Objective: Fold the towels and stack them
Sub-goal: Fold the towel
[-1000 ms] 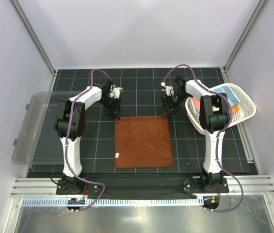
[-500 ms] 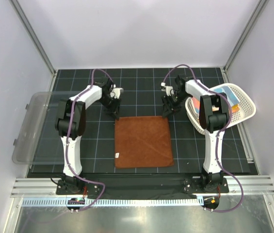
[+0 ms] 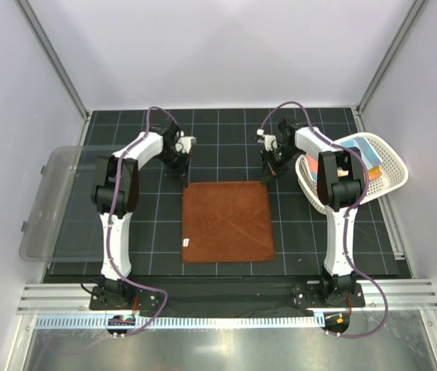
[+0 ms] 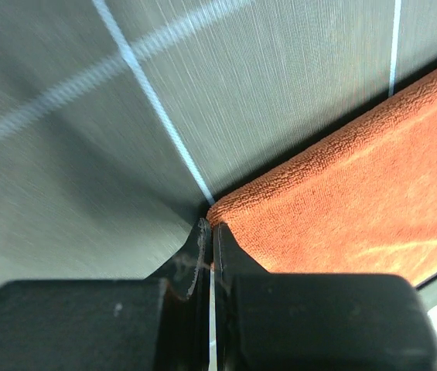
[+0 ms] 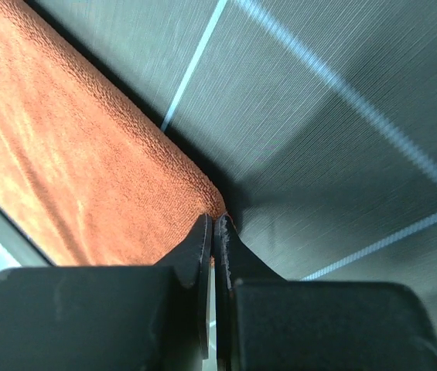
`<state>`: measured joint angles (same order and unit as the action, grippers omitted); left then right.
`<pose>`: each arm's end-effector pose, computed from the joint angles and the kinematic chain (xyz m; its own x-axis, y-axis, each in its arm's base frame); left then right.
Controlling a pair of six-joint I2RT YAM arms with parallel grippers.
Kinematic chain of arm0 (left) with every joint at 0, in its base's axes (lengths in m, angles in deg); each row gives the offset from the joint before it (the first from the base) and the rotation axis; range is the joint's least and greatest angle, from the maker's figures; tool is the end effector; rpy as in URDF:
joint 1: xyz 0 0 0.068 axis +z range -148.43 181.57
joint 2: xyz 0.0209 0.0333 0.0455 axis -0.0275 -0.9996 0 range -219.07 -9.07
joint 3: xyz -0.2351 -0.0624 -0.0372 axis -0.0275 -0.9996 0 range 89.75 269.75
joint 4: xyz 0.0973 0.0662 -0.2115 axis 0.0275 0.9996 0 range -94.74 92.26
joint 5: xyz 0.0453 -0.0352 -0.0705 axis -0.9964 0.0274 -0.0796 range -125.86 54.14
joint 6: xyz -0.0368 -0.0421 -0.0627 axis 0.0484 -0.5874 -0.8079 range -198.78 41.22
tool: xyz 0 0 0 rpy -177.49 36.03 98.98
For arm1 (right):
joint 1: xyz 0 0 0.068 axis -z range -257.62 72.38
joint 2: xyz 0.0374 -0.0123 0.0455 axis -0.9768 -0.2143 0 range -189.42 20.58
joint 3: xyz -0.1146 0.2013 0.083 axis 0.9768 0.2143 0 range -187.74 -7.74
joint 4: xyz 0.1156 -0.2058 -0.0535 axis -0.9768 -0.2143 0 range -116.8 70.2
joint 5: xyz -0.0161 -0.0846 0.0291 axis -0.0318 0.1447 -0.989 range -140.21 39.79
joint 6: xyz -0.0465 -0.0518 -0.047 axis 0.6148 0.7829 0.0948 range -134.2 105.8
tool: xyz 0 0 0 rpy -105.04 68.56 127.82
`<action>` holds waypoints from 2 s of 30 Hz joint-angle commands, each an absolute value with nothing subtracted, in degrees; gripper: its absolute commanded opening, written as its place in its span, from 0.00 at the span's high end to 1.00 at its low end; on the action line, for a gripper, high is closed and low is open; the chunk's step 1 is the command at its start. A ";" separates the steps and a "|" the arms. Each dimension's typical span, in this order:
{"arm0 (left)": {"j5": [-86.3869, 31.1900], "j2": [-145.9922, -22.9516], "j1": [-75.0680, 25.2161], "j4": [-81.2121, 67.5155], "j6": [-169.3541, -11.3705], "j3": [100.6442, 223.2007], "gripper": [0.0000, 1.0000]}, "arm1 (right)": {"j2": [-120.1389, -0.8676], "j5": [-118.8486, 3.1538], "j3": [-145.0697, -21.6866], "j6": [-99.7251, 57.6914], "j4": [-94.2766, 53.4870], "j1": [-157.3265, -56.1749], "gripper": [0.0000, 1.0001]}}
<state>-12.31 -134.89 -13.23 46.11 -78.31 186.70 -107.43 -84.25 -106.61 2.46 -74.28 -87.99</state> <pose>0.3876 -0.1329 0.1101 -0.9488 0.2587 -0.1814 0.3110 0.8660 -0.3916 0.3915 0.1136 0.1088 -0.8762 -0.4018 -0.2660 -0.4818 0.7188 0.5012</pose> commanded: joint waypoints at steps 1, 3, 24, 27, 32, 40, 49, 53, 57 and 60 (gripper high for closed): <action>-13.27 -137.02 -11.61 45.00 -80.17 192.48 1.00 | -107.04 -82.47 -110.31 -0.66 -68.85 -87.82 0.99; -12.75 -138.78 -11.35 45.53 -80.54 197.67 1.00 | -107.30 -82.03 -111.97 -1.63 -66.74 -87.82 0.99; -22.15 -132.91 -10.38 41.93 -82.47 201.82 1.00 | -93.52 -74.11 -100.05 -4.00 -43.18 -87.82 0.99; -21.01 -129.57 -10.38 41.66 -82.82 196.91 1.00 | -90.61 -73.94 -95.03 -5.15 -41.86 -87.99 0.99; -20.04 -124.65 -10.38 41.31 -83.61 188.74 1.00 | -84.72 -72.71 -87.66 -6.73 -41.51 -88.96 0.99; -19.78 -117.62 -11.25 38.94 -84.76 179.23 1.00 | -78.04 -68.05 -79.29 -8.92 -41.85 -89.84 0.99; -21.17 -111.64 -14.24 38.06 -86.87 171.68 1.00 | -71.19 -65.94 -72.44 -13.76 -42.21 -93.35 0.99; -23.81 -109.71 -15.39 38.24 -87.48 167.90 1.00 | -68.11 -63.13 -68.84 -17.27 -43.00 -94.41 0.99; -24.78 -107.60 -16.62 37.18 -88.45 164.82 1.00 | -65.47 -61.90 -65.41 -18.59 -42.48 -96.51 0.99; -26.18 -106.54 -16.88 37.27 -89.06 163.41 1.00 | -64.50 -61.72 -63.65 -19.38 -42.65 -97.13 0.99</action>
<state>-23.11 -110.03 -16.86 38.50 -87.95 164.43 -66.90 -64.29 -64.78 -17.49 -42.80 -96.61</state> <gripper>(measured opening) 0.014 0.048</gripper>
